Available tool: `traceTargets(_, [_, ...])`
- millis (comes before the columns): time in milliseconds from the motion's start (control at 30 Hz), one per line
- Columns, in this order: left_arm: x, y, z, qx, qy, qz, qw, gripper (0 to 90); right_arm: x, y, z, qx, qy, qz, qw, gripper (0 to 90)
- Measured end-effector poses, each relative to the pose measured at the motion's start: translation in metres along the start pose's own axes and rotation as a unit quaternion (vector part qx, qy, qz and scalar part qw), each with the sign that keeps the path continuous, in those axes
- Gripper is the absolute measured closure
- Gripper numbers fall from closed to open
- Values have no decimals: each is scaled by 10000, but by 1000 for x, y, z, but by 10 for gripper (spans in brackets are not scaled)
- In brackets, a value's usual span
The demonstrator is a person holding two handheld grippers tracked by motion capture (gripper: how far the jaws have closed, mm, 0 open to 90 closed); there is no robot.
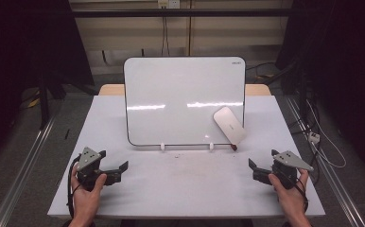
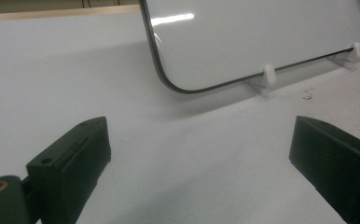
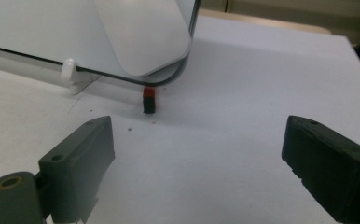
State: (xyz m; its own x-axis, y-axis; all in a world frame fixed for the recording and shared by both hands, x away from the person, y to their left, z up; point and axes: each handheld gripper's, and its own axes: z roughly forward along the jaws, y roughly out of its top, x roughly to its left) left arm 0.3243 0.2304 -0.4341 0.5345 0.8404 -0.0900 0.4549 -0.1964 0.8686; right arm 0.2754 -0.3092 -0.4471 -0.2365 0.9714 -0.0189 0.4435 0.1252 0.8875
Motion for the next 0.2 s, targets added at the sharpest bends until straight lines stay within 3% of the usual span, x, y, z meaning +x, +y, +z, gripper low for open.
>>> traceTargets(200, [1, -1, -1, -13, -39, -33, 10000, 52, -2, 1, 4, 90, 30, 71, 9999, 85])
